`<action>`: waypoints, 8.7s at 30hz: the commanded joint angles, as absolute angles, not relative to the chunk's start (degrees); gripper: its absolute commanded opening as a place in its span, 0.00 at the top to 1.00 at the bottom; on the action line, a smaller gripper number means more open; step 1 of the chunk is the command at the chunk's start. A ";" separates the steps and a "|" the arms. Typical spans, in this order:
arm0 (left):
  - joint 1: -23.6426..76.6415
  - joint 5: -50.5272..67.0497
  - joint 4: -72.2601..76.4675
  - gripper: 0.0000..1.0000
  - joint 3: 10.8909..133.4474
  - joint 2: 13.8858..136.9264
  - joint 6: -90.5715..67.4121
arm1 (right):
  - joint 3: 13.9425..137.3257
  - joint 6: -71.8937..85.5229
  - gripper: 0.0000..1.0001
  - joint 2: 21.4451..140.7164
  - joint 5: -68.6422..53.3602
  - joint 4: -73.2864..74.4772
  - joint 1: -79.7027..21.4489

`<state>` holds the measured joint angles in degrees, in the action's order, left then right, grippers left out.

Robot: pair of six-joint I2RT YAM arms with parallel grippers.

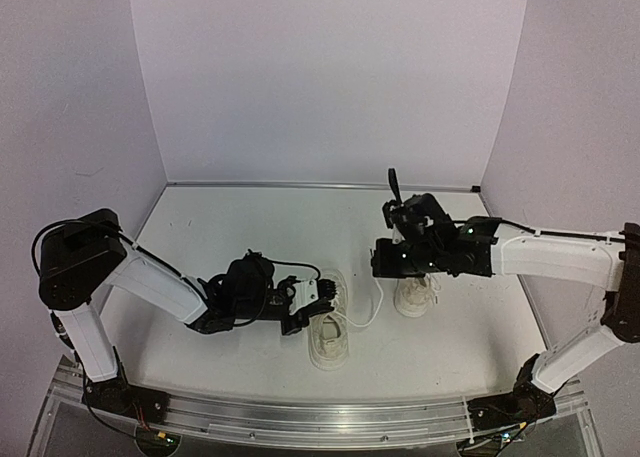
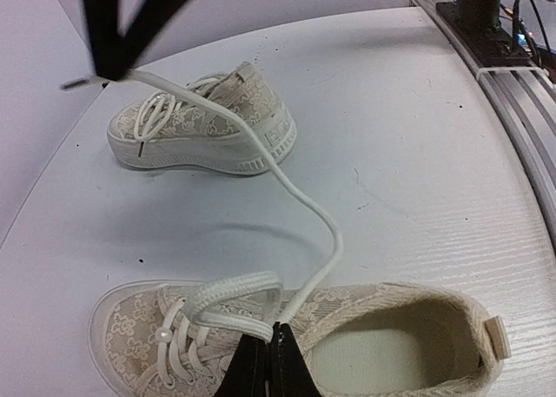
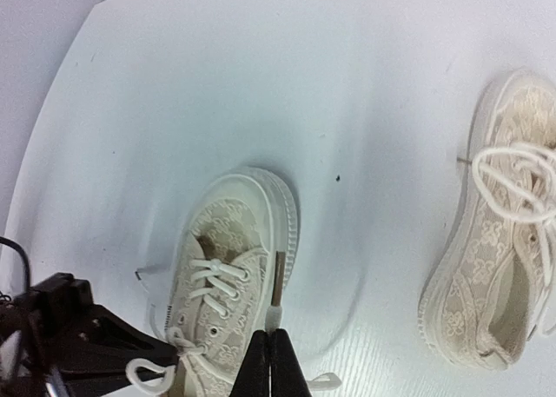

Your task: Tie the shoes

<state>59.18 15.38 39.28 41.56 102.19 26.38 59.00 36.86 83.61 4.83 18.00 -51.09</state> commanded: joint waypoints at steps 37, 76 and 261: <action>59.04 16.61 42.94 1.00 38.54 98.69 31.72 | 67.12 29.29 0.38 87.52 -22.78 13.56 -47.71; 59.06 16.08 42.30 1.00 40.34 99.20 31.37 | 54.64 41.40 0.74 93.46 -26.62 -1.83 -53.12; 55.31 5.51 12.43 0.42 45.99 82.25 -4.87 | 66.32 24.67 0.49 94.00 -30.49 11.49 -43.74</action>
